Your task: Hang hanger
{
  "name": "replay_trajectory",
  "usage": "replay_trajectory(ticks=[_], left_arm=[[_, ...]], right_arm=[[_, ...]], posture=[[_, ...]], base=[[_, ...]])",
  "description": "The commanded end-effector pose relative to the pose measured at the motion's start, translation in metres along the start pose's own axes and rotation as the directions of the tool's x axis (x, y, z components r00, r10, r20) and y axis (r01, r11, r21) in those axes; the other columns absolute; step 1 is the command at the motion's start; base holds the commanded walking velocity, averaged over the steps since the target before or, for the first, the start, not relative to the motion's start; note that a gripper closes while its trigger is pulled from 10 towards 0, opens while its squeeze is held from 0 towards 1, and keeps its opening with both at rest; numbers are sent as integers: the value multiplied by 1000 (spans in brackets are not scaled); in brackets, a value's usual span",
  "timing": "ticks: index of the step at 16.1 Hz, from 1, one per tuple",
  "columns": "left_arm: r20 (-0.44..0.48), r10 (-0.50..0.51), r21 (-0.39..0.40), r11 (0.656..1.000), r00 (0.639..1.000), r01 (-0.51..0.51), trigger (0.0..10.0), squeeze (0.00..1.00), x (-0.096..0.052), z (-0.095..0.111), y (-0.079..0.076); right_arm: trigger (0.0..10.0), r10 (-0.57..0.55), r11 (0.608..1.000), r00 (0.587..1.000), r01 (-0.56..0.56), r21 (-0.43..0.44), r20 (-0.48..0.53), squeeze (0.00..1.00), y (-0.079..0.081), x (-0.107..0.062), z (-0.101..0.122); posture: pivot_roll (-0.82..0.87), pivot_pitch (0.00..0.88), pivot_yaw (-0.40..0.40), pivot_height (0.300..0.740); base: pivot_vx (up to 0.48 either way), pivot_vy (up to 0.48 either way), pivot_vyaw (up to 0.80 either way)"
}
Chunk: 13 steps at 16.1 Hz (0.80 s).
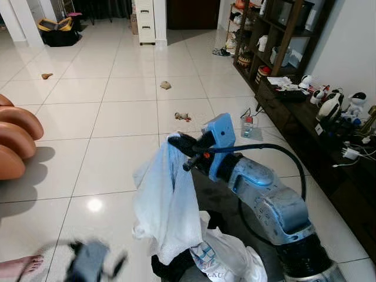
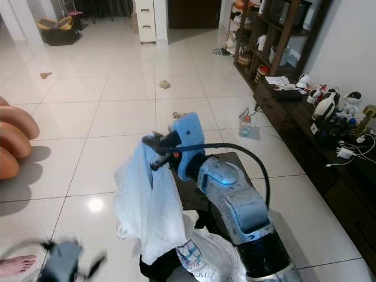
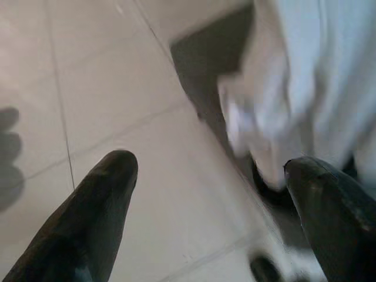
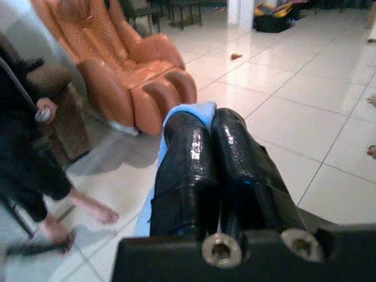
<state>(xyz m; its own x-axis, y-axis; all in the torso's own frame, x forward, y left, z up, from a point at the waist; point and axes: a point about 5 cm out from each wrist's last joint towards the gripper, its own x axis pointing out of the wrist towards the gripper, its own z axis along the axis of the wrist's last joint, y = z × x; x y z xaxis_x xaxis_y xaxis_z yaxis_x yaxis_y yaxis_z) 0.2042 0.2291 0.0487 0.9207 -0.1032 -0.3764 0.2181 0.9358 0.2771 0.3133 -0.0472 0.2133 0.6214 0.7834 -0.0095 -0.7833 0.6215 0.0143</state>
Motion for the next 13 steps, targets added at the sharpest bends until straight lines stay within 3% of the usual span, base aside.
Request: replay_trajectory(ticks=[1,3,5,8,13], left_arm=[[13,9,-54,999,1000,-8,10000,0,1,-1,1],[70,-28,-99,994,997,35,10000,0,6,7,1],[57,-127,-85,988,990,132,10000,0,2,4,-2],[-16,-241,-35,970,971,240,10000,0,-2,-9,-5],[-13,-343,43,938,939,343,10000,0,11,-5,-14]], right_arm=[[10000,53,997,998,-52,-61,17,0,4,-3,9],[10000,128,978,991,-131,-164,-27,0,0,-16,5],[10000,193,956,979,-203,-214,-66,0,-2,-26,4],[10000,238,941,969,-247,-230,-68,0,-1,-29,8],[10000,422,864,903,-429,-264,-84,0,17,-42,12]], posture=[[127,92,-60,740],[118,95,-62,740],[112,100,-66,740],[110,105,-70,740],[98,109,-77,740]], base=[[0,0,0],[0,0,0],[0,0,0],[0,0,0],[0,0,0]])
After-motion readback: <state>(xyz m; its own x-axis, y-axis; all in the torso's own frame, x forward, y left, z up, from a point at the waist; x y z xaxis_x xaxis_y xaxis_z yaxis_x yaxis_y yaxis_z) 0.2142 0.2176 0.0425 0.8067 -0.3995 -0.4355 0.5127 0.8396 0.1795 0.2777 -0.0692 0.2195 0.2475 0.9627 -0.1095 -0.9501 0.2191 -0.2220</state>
